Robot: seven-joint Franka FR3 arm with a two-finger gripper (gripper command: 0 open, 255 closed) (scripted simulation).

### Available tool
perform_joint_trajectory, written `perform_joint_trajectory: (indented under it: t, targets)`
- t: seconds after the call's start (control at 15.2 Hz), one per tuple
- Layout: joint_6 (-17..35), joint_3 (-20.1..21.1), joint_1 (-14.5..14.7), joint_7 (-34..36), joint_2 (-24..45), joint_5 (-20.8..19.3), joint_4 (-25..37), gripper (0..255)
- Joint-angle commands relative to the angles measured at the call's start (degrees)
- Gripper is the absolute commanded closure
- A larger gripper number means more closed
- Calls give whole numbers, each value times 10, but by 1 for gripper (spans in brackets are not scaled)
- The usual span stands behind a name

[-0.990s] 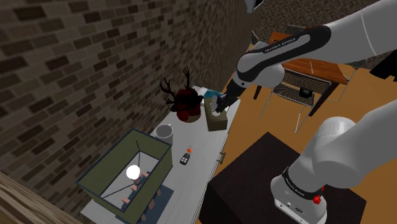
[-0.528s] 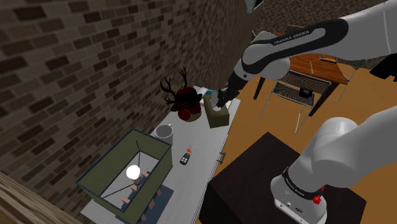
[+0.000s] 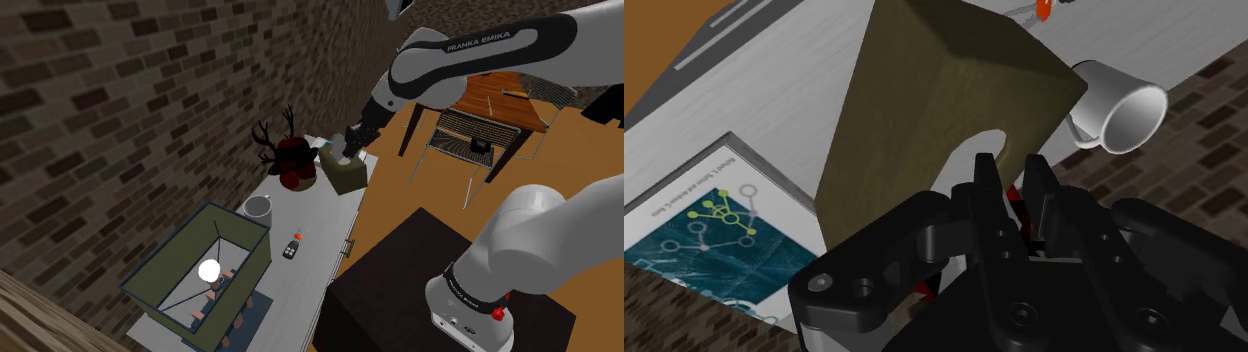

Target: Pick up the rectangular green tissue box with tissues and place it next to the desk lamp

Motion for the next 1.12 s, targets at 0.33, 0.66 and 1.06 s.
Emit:
perform_joint_trajectory:
  t: [0.33, 0.66, 1.06]
  targets:
    - [-56, 8, -8, 27, -23, -17, 37, 255]
    - [-95, 12, -11, 43, -35, -25, 67, 255]
    - [-140, 15, -14, 60, -43, -33, 106, 255]
